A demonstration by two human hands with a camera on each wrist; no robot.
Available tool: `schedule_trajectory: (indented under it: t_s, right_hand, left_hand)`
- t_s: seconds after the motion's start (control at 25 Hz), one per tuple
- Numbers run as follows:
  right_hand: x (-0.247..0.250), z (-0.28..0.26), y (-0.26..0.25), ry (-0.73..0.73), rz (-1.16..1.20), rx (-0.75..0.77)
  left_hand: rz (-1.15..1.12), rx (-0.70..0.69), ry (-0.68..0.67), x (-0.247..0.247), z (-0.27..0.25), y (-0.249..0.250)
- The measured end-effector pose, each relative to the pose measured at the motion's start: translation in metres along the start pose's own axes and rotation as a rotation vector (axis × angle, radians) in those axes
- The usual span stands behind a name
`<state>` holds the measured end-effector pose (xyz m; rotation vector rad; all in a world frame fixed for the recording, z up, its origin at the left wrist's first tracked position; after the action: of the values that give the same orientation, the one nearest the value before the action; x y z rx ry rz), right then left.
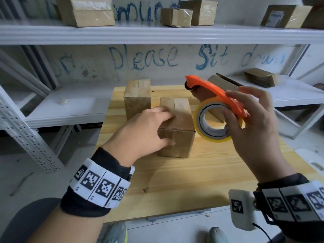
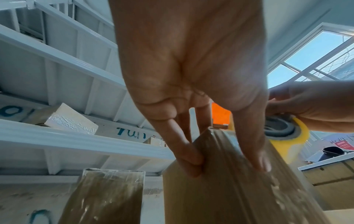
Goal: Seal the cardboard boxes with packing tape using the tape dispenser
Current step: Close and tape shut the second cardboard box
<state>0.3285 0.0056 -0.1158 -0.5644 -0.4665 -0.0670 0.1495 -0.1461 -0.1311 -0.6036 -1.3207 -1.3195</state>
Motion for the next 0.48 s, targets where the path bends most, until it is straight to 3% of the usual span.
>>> schedule_trajectory:
  t_s: [0.16,0.32,0.48]
  right_hand:
    - [0.005,0.001,-0.008,-0.022,0.077,0.083]
    - [0.005,-0.004,-0.026,-0.078,0.301,0.145]
    - [0.001,-0.003,-0.029,-0.159,0.097,0.176]
  left_hand:
    - [0.024,0.027,-0.028,-0.003,0.002,-0.005]
    - [0.047,0.095,0.001,-0.003,0.008,-0.012]
    - [0.080,0.045,0.029,-0.003,0.010,-0.008]
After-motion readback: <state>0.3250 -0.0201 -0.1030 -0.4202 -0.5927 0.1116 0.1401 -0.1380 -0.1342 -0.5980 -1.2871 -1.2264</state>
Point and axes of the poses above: each hand's wrist, its own z-axis towards the middle knuckle, its own x-axis out of the back of the hand, y = z × x, the point moved 5 cm from there along z, towards the middle knuckle, and after that the axes turned 5 degrees about -x, right-handed, at the moved point
